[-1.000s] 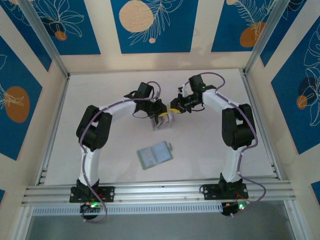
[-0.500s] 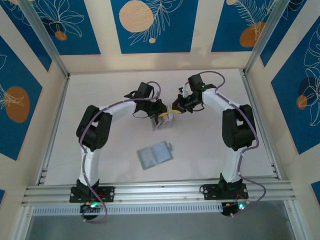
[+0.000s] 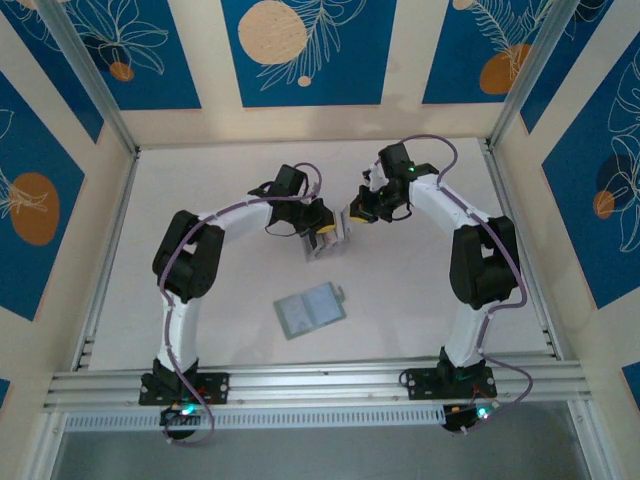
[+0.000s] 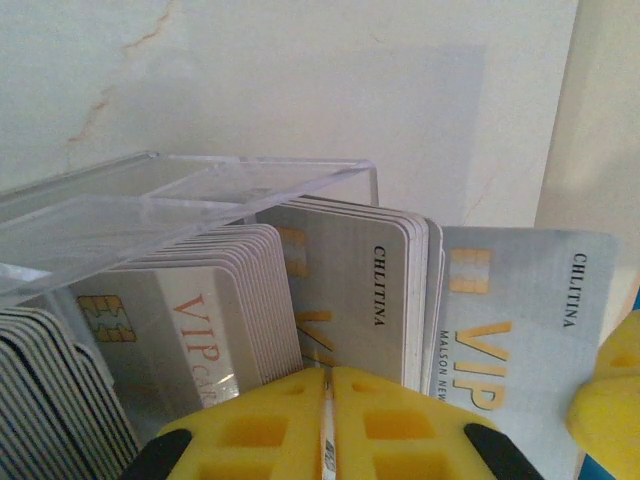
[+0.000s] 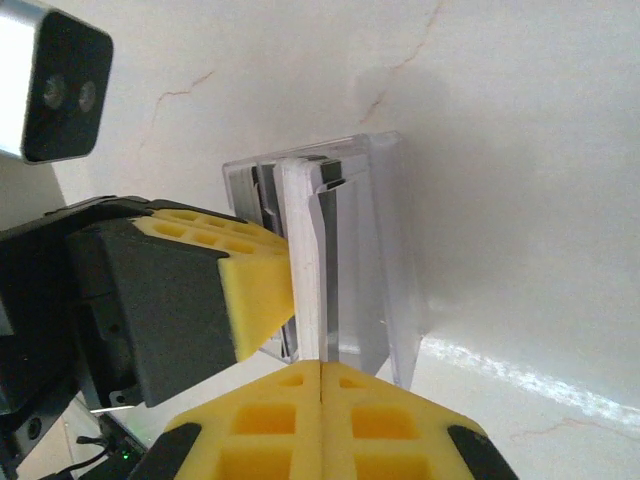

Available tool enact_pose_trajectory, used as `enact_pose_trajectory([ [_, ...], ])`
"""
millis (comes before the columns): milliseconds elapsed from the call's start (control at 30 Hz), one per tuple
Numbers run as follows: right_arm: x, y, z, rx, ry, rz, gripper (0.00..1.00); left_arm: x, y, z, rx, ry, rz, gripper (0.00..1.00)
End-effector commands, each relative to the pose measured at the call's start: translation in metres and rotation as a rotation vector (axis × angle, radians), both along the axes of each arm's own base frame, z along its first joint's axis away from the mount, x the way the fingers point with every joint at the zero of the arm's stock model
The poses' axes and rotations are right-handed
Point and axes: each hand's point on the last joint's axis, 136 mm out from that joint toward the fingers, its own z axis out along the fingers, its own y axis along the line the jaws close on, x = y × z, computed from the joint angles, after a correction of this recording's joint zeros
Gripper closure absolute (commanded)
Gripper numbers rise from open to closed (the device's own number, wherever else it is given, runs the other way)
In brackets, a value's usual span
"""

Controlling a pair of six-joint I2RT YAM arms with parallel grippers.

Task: Put the credit cards into the card holder
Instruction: Pick up the credit card from the storage box.

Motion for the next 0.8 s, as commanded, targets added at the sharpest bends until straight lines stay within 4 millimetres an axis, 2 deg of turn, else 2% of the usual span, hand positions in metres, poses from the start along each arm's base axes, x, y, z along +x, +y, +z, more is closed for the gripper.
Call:
enact_pose_trajectory([
  [0,-0.005,-0.002,0.027,-0.014,-0.060,0.012,1.00,0.001,0.009,-0.008,0.034,-0.001,0.006,0.89],
  [300,-0.007,-0.008,0.035,-0.049,-0.087,0.004,1.00,0.005,0.009,0.025,-0.002,-0.041,0.006,0.89],
  [467,-0.009,-0.012,0.043,-0.070,-0.111,-0.007,1.00,0.004,0.014,0.035,-0.007,-0.053,0.017,0.89],
  [667,-0.017,-0.012,0.060,-0.099,-0.161,0.002,1.00,-0.001,0.023,0.060,-0.027,-0.091,0.024,0.89],
  [767,-0.028,-0.007,0.068,-0.113,-0.182,0.025,1.00,-0.009,0.025,0.076,-0.049,-0.111,0.016,0.89],
])
